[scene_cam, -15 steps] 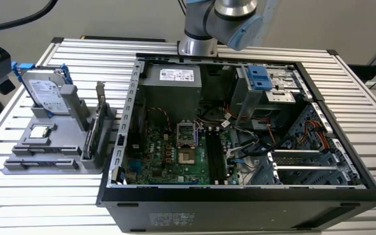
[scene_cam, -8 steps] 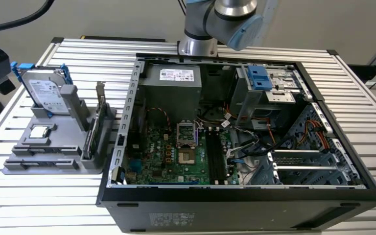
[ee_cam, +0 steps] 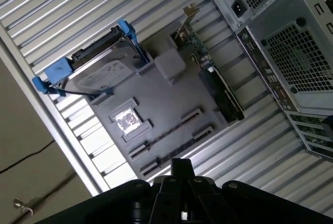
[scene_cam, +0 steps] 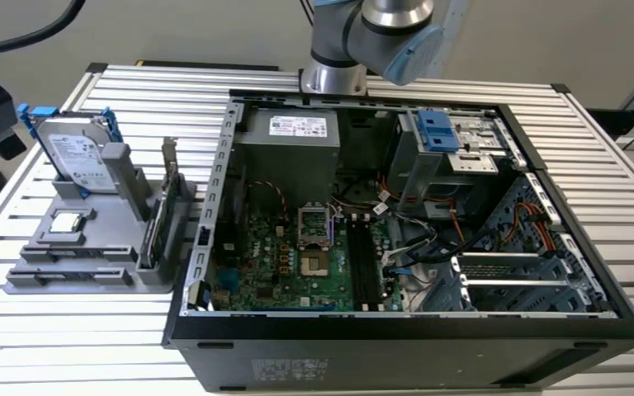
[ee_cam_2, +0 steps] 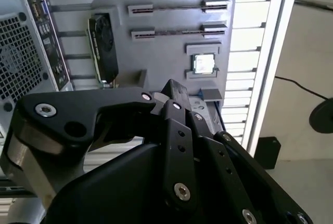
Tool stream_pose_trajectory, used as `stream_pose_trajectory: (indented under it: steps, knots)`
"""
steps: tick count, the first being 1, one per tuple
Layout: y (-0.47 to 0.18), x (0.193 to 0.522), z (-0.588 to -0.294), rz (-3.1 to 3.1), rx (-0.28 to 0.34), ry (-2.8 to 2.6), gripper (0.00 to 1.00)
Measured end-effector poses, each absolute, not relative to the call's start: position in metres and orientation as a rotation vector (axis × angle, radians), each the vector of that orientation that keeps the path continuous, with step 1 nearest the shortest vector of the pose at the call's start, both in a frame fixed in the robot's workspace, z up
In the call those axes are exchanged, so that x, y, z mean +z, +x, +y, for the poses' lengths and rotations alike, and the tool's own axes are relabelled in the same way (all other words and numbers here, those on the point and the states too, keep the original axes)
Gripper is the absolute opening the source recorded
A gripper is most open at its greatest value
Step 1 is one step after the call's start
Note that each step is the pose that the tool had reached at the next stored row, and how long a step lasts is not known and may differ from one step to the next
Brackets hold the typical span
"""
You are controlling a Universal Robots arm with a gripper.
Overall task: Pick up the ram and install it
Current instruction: 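Pick up the ram and move it above insertion slot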
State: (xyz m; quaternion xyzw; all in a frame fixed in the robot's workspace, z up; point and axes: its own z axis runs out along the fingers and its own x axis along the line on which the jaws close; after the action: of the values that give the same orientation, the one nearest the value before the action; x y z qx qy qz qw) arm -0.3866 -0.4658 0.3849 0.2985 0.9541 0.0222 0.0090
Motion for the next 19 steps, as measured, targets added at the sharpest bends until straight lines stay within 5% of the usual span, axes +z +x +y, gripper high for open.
stream_pose_trajectory:
  steps: [19]
  knots:
    - [-0.3866,0.385,-0.4658,2.928,0.068,1.079,0.0]
